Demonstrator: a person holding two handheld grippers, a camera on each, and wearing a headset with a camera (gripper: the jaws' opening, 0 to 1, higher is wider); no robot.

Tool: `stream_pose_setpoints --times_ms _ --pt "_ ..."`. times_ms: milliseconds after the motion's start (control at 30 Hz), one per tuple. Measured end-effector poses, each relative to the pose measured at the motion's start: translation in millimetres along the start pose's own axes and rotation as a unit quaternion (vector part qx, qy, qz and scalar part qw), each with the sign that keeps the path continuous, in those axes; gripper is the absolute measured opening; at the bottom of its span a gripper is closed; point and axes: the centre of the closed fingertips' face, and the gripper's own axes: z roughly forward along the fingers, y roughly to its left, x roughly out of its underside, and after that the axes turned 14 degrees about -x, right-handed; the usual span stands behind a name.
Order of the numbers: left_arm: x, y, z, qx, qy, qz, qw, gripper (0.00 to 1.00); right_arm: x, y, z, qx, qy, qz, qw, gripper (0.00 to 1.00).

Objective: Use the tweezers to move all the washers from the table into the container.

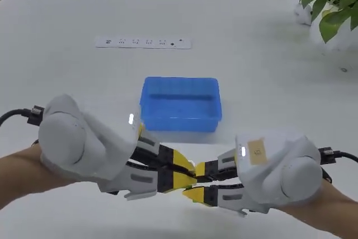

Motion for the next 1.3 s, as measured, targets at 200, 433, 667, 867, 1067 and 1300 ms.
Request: stream_pose_setpoints --times_ms 200,433,667,867,1067,1300 --pt "-8.3 6.6 8.3 0.005 -0.006 0.008 0.9999 0.06 4.1 -8.1 -13.2 0.018 0.0 0.001 0.9998 0.11" --pt "-12.5 14.0 19.4 0.01 -0.005 0.029 0.9995 0.06 11.7 -20.5 -22.4 0.038 0.002 0.004 0.9993 0.11" --pt "-10.2 21.0 31.2 0.013 0.002 0.038 0.9992 0.06 20.7 -31.6 -25.1 0.048 0.004 0.013 0.9988 0.12" --pt "-5.8 20.7 37.0 0.02 0.006 0.036 0.9991 0.06 28.1 -31.4 -23.8 0.044 0.006 0.017 0.9989 0.12" --pt "-1.1 20.6 40.5 0.024 0.014 0.038 0.9989 0.06 31.8 -33.2 -23.9 0.045 0.001 0.026 0.9987 0.12" --pt "-3.0 21.7 41.1 0.024 0.01 0.029 0.9992 0.06 32.4 -33.0 -21.7 0.041 -0.001 0.029 0.9987 0.12"
